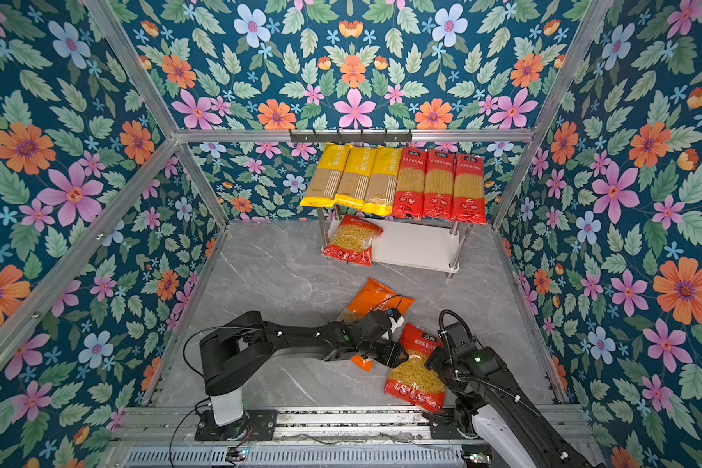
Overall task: Arrange pasta packages on shelves
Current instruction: Move the pasta bag to the center of the table.
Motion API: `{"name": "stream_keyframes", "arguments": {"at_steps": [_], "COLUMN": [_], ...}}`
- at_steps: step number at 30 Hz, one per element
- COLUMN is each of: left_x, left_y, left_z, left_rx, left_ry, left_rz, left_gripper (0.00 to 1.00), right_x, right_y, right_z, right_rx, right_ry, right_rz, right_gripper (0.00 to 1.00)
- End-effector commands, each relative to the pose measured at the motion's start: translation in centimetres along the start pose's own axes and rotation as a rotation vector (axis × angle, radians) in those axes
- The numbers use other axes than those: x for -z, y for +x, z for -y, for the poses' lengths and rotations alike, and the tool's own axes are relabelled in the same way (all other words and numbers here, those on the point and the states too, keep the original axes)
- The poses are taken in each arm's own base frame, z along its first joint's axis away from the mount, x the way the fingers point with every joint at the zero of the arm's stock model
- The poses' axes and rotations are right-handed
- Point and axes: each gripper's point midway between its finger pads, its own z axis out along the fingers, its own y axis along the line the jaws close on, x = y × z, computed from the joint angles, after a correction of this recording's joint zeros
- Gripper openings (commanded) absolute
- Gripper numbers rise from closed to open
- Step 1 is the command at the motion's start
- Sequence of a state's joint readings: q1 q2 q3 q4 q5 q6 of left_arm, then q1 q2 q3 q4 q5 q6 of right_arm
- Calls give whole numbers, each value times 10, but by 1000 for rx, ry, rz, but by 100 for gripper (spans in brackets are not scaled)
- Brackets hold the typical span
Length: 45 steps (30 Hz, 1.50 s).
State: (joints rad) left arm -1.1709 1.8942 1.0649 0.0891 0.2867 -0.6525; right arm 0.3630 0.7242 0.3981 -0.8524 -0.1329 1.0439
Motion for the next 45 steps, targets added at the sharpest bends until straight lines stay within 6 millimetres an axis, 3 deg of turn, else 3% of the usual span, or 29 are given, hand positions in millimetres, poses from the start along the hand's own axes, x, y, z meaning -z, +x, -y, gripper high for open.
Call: {"name": "stream_keyframes", "arguments": {"at_steps": [1,9,16,21,24,30,34,40,45], "left_x": [-5,-4,8,24,31,32,30,17,9], "left_y": [1,-20,-66,-74,-66,-37,-33,-29,-37], "left_z": [-11,-25,-48,-66,-70,-79,-75,-66,-66], "left_rx": [18,62,81,95,109,196,202,230,236], "left_ry": [-50,-50,-75,-113,-120,-114,-128,-72,-45], "left_rz": [-12,48,144,167,159,146,141,165,178], "left_gripper": [65,64,64,64,65,67,68,68,63], "right_x": [-5,-12,-11,-7,2,10,1,-9,-12], "right_y": [-12,-41,-79,-93,-91,-80,-70,-53,-50], "right_z": [-21,-49,-96,-124,-118,-78,-62,-73,-101], "right_rx": [3,30,89,157,189,183,177,195,184], "right_ry": [-80,-132,-209,-229,-201,-125,-108,-208,-369], "right_rz": [31,63,106,88,70,72,63,-18,-46], "right_gripper": [71,67,67,69,76,86,87,79,66]}}
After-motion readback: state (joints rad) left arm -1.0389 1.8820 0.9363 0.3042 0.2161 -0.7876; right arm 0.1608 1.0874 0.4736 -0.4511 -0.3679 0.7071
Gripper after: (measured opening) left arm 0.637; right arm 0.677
